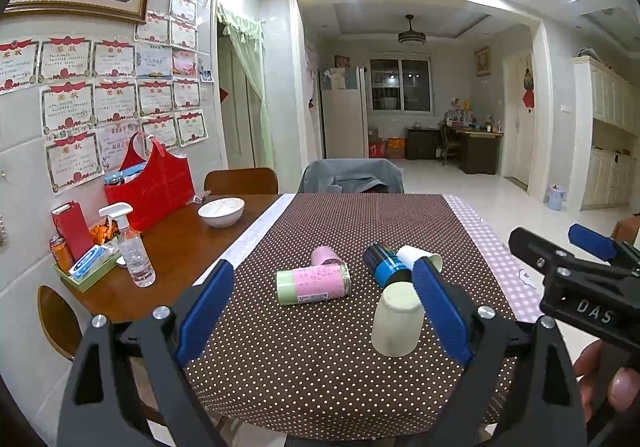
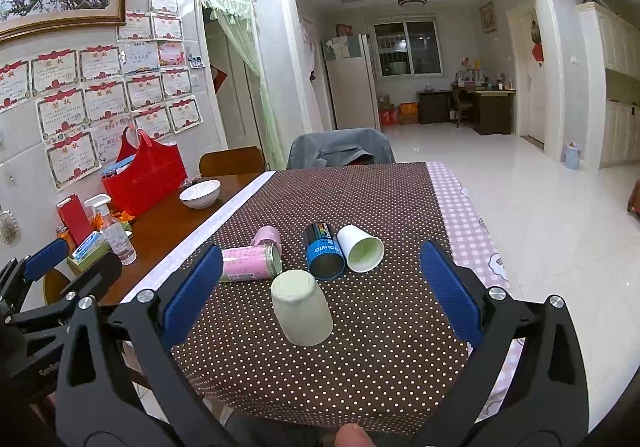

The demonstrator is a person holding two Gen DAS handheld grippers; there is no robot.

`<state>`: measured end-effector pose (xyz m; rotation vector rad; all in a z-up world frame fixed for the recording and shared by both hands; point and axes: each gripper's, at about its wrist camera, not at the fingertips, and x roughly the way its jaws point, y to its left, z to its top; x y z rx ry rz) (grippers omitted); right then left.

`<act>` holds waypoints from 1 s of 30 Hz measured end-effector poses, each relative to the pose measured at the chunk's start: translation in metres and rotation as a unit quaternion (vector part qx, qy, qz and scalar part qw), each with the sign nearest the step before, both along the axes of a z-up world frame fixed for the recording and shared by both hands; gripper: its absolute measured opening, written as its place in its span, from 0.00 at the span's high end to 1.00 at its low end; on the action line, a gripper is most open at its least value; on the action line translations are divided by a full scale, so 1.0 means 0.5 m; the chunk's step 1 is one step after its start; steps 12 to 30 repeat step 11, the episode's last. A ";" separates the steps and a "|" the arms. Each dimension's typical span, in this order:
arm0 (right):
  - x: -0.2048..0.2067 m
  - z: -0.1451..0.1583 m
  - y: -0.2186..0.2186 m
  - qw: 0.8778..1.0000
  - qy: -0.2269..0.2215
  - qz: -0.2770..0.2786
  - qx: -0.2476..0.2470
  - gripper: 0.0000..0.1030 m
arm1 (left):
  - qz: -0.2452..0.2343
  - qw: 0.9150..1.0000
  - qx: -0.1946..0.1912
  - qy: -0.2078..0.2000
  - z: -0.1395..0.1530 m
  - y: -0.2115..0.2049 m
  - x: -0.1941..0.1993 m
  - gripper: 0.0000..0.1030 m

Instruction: Flip cup upside down

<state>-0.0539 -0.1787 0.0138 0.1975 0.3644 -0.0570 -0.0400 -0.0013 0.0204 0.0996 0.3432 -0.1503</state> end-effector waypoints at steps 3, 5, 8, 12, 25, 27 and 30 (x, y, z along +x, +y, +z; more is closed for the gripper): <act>0.002 -0.001 0.001 1.000 0.001 0.001 0.001 0.06 | 0.001 1.000 0.000 0.000 0.000 0.000 0.000 0.13; 0.003 -0.001 0.001 1.000 0.001 0.002 0.002 0.06 | 0.006 1.000 0.001 0.001 0.000 0.001 0.001 0.13; 0.002 -0.002 0.000 1.000 0.001 0.002 0.003 0.06 | 0.016 1.000 0.004 0.006 0.003 0.003 0.006 0.13; 0.002 -0.002 0.000 1.000 0.001 0.003 0.003 0.06 | 0.022 1.000 0.004 0.006 0.003 0.006 0.008 0.13; 0.002 -0.002 0.000 1.000 0.001 0.003 0.003 0.06 | 0.022 1.000 0.004 0.006 0.003 0.006 0.008 0.13; 0.002 -0.002 0.000 1.000 0.001 0.003 0.003 0.06 | 0.022 1.000 0.004 0.006 0.003 0.006 0.008 0.13; 0.002 -0.002 0.000 1.000 0.001 0.003 0.003 0.06 | 0.022 1.000 0.004 0.006 0.003 0.006 0.008 0.13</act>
